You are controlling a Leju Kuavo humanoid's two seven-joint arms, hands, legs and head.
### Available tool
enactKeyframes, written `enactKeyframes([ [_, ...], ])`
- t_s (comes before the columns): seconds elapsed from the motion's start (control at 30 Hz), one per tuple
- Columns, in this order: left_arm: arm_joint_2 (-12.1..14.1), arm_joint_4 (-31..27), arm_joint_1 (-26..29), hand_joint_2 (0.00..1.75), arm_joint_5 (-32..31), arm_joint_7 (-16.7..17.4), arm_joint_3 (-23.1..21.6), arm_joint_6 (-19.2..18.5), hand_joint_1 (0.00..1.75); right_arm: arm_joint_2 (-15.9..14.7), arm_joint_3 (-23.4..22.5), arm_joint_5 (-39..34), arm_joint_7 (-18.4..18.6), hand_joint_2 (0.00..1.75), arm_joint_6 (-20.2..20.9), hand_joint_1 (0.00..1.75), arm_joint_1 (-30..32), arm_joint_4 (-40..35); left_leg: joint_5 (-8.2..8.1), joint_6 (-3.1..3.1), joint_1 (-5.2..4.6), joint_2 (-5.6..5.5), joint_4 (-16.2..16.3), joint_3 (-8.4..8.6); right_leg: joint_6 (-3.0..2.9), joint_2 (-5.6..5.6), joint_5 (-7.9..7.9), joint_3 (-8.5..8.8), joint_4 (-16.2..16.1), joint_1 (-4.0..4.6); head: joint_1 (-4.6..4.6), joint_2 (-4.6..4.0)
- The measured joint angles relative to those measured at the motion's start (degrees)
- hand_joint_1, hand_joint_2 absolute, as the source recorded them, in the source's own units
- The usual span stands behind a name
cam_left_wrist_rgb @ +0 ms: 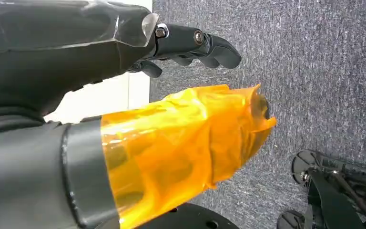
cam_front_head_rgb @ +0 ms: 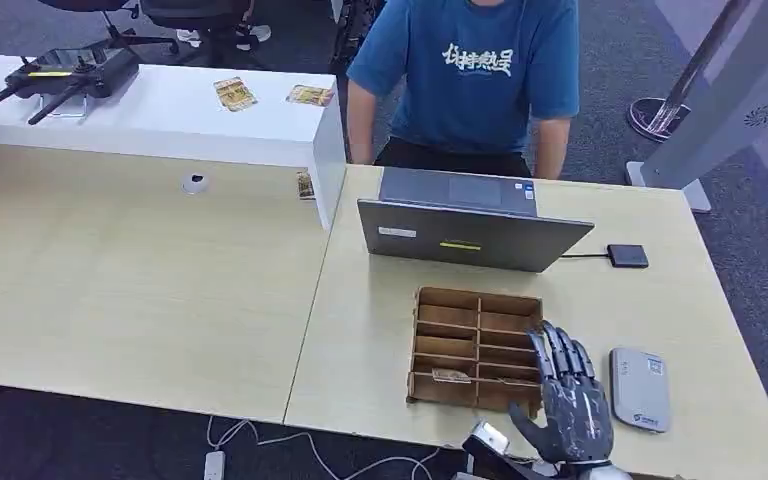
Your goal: Pass the card to the sensor for recognition and then transmit it.
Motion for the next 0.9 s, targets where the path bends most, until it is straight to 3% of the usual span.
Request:
enactKeyframes([
  [0.17,0.0,0.0,0.0,0.0,0.0,0.2,0.0,0.1,0.0,-1.0,0.3,-1.9,1.0,1.75,5.1,0.0,0.0,0.3,0.0,0.0,0.0,0.0,0.0,-0.01,0.0,0.0,0.0,0.0,0.0,0.0,0.0,0.0],
  [0.3,0.1,0.0,0.0,0.0,0.0,0.3,0.0,0.1,0.0,-1.9,0.8,-2.3,1.2,1.75,5.8,0.0,0.0,0.2,0.0,0.0,-0.01,0.0,0.0,-0.01,0.0,0.0,0.0,0.0,0.0,-0.01,0.0,0.0],
  [0.63,0.1,0.0,0.0,0.0,0.0,0.3,-0.1,0.1,0.0,-2.2,1.4,-1.7,1.7,1.75,5.1,0.0,0.0,-0.1,0.0,0.0,0.0,0.0,0.0,0.0,0.0,0.0,0.0,0.0,0.0,0.0,0.0,0.0],
  [0.9,0.1,0.0,0.0,0.0,-0.2,0.3,-0.2,0.0,0.0,-1.6,1.7,-0.6,0.6,1.75,1.1,0.0,-0.1,-1.0,0.0,0.0,0.0,0.0,0.0,-0.01,0.0,0.0,0.0,0.01,0.0,0.0,0.0,0.0],
])
